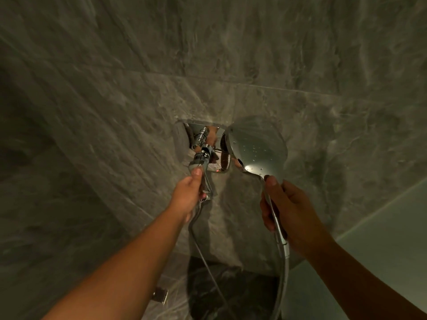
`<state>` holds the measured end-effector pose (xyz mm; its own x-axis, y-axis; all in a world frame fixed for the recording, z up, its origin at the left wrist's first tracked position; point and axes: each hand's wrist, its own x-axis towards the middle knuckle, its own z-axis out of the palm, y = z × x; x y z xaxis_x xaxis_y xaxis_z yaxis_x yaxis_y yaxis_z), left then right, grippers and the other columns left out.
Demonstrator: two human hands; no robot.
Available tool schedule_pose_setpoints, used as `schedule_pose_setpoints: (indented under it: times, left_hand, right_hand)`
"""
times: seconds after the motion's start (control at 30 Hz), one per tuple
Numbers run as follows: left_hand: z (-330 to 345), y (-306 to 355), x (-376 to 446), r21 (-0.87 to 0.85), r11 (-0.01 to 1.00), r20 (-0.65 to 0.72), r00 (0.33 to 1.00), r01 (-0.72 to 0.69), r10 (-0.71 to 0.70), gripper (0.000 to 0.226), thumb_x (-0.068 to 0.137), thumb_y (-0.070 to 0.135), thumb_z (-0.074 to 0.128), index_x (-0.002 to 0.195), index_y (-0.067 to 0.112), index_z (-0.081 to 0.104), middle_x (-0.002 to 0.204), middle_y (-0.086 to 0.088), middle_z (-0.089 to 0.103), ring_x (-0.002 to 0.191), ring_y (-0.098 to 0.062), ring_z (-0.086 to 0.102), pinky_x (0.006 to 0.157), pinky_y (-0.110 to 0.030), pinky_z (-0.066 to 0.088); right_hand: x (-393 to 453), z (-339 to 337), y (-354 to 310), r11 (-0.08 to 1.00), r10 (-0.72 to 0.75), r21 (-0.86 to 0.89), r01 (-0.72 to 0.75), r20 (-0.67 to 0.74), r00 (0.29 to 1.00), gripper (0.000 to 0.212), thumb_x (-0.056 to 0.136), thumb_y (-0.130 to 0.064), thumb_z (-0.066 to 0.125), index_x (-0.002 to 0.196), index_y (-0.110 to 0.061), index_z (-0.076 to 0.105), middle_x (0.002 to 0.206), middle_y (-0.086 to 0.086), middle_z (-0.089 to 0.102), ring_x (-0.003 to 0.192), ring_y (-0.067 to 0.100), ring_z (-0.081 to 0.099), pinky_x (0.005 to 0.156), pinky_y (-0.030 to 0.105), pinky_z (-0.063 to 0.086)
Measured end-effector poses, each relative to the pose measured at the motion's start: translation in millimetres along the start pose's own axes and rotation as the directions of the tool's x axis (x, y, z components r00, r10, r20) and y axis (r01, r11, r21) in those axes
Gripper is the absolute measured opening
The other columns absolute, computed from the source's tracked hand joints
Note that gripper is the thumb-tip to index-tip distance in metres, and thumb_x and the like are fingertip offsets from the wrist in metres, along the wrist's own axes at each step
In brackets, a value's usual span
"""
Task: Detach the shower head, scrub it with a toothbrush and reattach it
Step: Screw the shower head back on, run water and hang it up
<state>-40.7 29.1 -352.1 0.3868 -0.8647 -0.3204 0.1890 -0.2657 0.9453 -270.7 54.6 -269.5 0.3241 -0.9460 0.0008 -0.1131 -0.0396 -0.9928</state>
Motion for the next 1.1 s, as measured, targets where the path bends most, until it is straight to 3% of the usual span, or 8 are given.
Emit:
schedule_pose_setpoints:
  times: [0.1, 0.23, 0.4, 0.47, 0.57, 0.77, 0.87, 1.1]
  left_hand:
    - [-1, 1, 0, 0.007, 1.0, -0.007, 1.0, 0.002, -0.002, 0.049, 0.096, 0.05, 0.045, 0.104, 0.006, 0.065, 0.101, -0.016, 0.071, 0.086, -0.025, 0.063, 0.089, -0.045, 0.053]
    - [-5, 5, 1, 0.008, 1.0, -0.007, 1.0, 0.004, -0.004, 0.046, 0.095, 0.05, 0.048, 0.09, 0.007, 0.065, 0.077, -0.008, 0.066, 0.065, -0.017, 0.06, 0.073, -0.037, 0.054]
    - [-8, 12, 0, 0.06, 0.998, -0.011, 1.0, 0.017, -0.016, 0.048, 0.094, 0.05, 0.051, 0.085, 0.005, 0.065, 0.081, -0.017, 0.067, 0.071, -0.026, 0.06, 0.089, -0.05, 0.053]
    - [-13, 13, -3, 0.189, 0.982, -0.038, 0.999, -0.007, 0.014, 0.048, 0.093, 0.049, 0.053, 0.083, 0.004, 0.065, 0.084, -0.019, 0.069, 0.077, -0.029, 0.063, 0.088, -0.049, 0.053]
    - [-35, 9, -17, 0.387, 0.918, -0.077, 0.989, -0.084, 0.123, 0.038, 0.091, 0.04, 0.059, 0.078, 0.005, 0.064, 0.076, -0.015, 0.065, 0.072, -0.024, 0.058, 0.073, -0.037, 0.048]
    - [-100, 3, -75, 0.533, 0.832, -0.154, 0.95, -0.151, 0.271, 0.019, 0.089, 0.021, 0.067, 0.099, 0.004, 0.067, 0.088, -0.009, 0.068, 0.085, -0.02, 0.062, 0.069, -0.019, 0.038]
    - [-131, 1, -102, 0.624, 0.765, -0.169, 0.928, -0.159, 0.331, 0.024, 0.089, 0.024, 0.067, 0.103, 0.004, 0.068, 0.093, -0.011, 0.072, 0.087, -0.019, 0.065, 0.073, -0.02, 0.041]
    - [-186, 0, -155, 0.806, 0.541, -0.067, 0.871, -0.24, 0.486, 0.026, 0.088, 0.023, 0.067, 0.105, 0.003, 0.068, 0.099, -0.018, 0.072, 0.094, -0.031, 0.068, 0.081, -0.032, 0.05]
  right_hand:
    - [4, 6, -2, 1.0, -0.013, -0.024, 0.013, -0.006, 1.0, 0.055, 0.081, -0.073, 0.049, 0.064, -0.021, 0.052, 0.056, 0.012, 0.058, 0.04, 0.023, 0.046, 0.042, 0.025, 0.04]
    - [7, 11, -4, 0.999, -0.026, -0.024, 0.026, -0.015, 1.0, 0.05, 0.08, -0.073, 0.05, 0.062, -0.026, 0.051, 0.055, 0.01, 0.058, 0.04, 0.023, 0.046, 0.042, 0.024, 0.04]
    - [5, 16, -11, 0.997, -0.067, -0.026, 0.067, -0.005, 0.998, 0.047, 0.086, -0.067, 0.048, 0.062, -0.026, 0.053, 0.055, 0.014, 0.056, 0.039, 0.022, 0.045, 0.042, 0.024, 0.04]
    - [5, 18, -16, 0.997, -0.072, -0.023, 0.073, 0.009, 0.997, 0.048, 0.087, -0.065, 0.048, 0.064, -0.023, 0.053, 0.054, 0.013, 0.056, 0.04, 0.022, 0.045, 0.042, 0.025, 0.04]
    - [3, 23, -24, 0.997, -0.083, -0.008, 0.083, 0.026, 0.996, 0.052, 0.088, -0.064, 0.048, 0.069, -0.016, 0.052, 0.055, 0.01, 0.054, 0.041, 0.022, 0.045, 0.043, 0.027, 0.039]
    - [-3, 48, -48, 0.989, -0.144, -0.008, 0.145, 0.084, 0.986, 0.062, 0.093, -0.057, 0.046, 0.074, 0.003, 0.047, 0.054, 0.013, 0.052, 0.042, 0.024, 0.044, 0.045, 0.027, 0.037]
    - [-9, 66, -60, 0.99, -0.138, 0.004, 0.138, 0.113, 0.984, 0.066, 0.091, -0.058, 0.046, 0.078, 0.007, 0.047, 0.054, 0.009, 0.052, 0.043, 0.022, 0.046, 0.041, 0.025, 0.038]
    - [-20, 115, -72, 0.994, -0.099, -0.018, 0.105, 0.202, 0.974, 0.053, 0.081, -0.064, 0.052, 0.072, -0.012, 0.053, 0.052, 0.004, 0.055, 0.042, 0.022, 0.048, 0.04, 0.026, 0.038]
